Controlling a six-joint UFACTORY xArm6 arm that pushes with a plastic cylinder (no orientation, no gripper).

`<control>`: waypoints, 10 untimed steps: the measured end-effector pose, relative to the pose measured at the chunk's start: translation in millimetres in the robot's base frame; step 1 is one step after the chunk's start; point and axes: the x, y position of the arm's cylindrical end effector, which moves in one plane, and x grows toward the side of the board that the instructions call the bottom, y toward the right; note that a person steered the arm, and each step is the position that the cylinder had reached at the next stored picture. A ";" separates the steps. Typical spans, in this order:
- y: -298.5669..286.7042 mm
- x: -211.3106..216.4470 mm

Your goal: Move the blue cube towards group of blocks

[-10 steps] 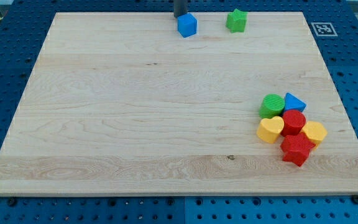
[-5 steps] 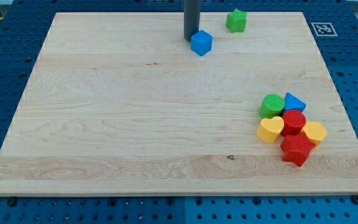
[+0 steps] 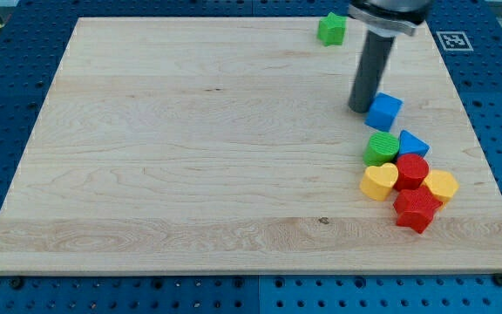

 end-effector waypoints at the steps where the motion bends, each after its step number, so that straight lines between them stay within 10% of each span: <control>1: 31.4 4.1; 4: 94.1 31.7; 8: 37.6 58.9; 10: 30.8 14.0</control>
